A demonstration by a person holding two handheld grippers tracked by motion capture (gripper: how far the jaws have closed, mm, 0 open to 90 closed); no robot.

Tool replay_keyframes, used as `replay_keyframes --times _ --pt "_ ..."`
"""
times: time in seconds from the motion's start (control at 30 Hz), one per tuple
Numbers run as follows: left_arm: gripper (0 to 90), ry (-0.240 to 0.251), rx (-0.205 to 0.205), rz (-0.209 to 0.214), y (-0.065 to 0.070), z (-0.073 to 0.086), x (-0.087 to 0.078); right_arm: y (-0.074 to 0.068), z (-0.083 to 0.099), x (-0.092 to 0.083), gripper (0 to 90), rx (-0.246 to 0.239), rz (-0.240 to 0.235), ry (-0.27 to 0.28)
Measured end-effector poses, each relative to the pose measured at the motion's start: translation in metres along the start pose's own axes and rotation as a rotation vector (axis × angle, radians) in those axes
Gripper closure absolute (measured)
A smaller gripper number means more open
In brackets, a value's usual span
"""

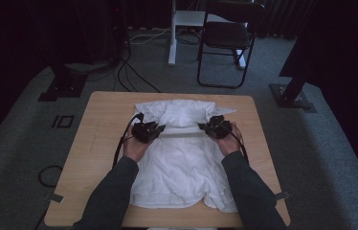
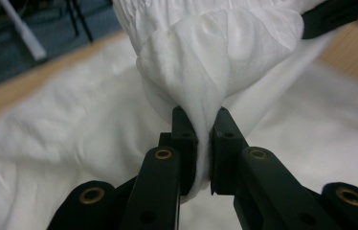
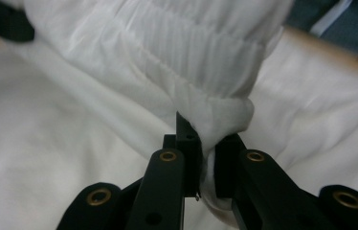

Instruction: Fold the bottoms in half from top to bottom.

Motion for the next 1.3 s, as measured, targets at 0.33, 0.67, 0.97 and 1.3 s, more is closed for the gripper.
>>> replay_keyframes --times 0.33,0.67,0.97,1.3 --pt "83.0 0.029 -0.034 0.093 0.031 0.015 -0.041 -0.04 -0.004 -0.059 84.9 -0.071 -0.038 0.066" --pt "76.4 -0.19 -0.128 0.124 0.046 0.122 -0.013 -0.071 0.106 -0.024 83.6 0.005 -0.116 -0.158" --pt "57.4 -0.098 -0.187 0.058 0.016 0.08 -0.039 -0.056 0.087 -0.052 44.0 0.071 -0.156 -0.097" --pt "90.0 -0.201 -0.173 0.04 -0.002 0.064 0.012 -0.014 0.069 -0.032 89.6 0.223 -0.032 -0.078"
Point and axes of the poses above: each handheld gripper's, and its own axes: x roughly forward along the jaws, z roughly out of its underside, y roughly to its right, the point moved 7 cm from there along x, roughly forward along the jaws, and after that the axes turned 10 degrees about y, right-handed, at the moved point
